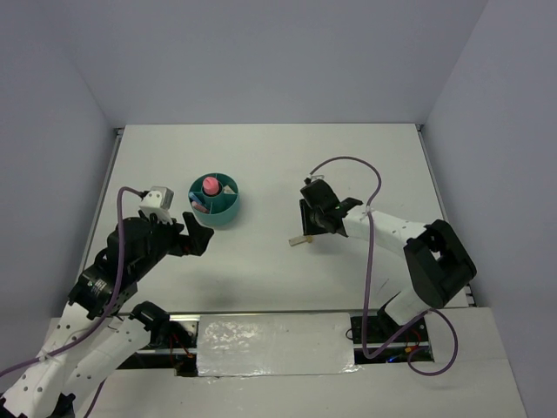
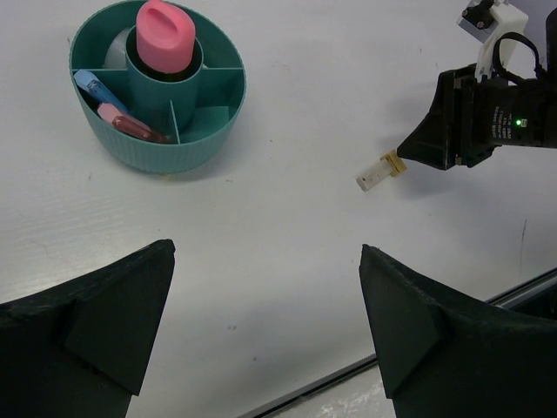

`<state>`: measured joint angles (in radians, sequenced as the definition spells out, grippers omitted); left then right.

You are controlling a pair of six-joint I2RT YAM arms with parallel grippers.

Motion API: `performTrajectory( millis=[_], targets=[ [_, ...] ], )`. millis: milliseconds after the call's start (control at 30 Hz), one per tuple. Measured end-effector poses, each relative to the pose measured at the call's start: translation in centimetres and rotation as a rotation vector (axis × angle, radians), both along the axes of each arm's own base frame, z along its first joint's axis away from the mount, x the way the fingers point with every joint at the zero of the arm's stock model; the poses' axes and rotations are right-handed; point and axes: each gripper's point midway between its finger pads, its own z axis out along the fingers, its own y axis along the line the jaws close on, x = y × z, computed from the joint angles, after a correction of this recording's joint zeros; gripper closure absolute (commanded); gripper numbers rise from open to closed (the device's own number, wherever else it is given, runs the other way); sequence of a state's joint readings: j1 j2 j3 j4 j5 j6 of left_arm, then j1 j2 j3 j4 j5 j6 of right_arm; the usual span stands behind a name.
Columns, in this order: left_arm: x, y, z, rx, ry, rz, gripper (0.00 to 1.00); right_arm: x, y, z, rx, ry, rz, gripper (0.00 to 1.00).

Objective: Sort the stationery into containers
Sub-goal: Pick up the stationery from the center of the board.

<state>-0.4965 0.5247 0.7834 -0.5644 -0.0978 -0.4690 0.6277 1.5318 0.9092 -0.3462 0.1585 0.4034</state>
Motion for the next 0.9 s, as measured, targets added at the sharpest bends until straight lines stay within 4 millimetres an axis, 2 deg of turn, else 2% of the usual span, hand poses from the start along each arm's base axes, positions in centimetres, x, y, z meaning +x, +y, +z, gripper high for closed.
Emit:
performTrajectory(
  millis=[200,600,700,800,900],
  targets=[
    [0.1,-0.1,-0.1,0.003,0.006,-0.001,0.01,-0.2,-0.2,-0.6,-0.017,0.011,0.005,0.59],
    [0.1,-0.2,-0.1,0.001,0.007,-0.007,0.01,-0.5,-0.6,-3.1,-0.062,0.066,0.007,0.64],
    [0.0,-0.2,-0.1,0.000,0.006,-0.007,0.01,-0.5,-0.4,-3.0,-0.057,0.064,0.010,0.75],
    [0.0,-0.2,-0.1,0.000,0.006,-0.010,0.01,-0.5,-0.3,-3.0,-0.053,0.065,0.009,0.81],
    [0.0,-0.3,-0.1,0.000,0.006,-0.011,0.01,-0.4,-0.4,-2.8,-0.054,0.057,0.002,1.00]
  ],
)
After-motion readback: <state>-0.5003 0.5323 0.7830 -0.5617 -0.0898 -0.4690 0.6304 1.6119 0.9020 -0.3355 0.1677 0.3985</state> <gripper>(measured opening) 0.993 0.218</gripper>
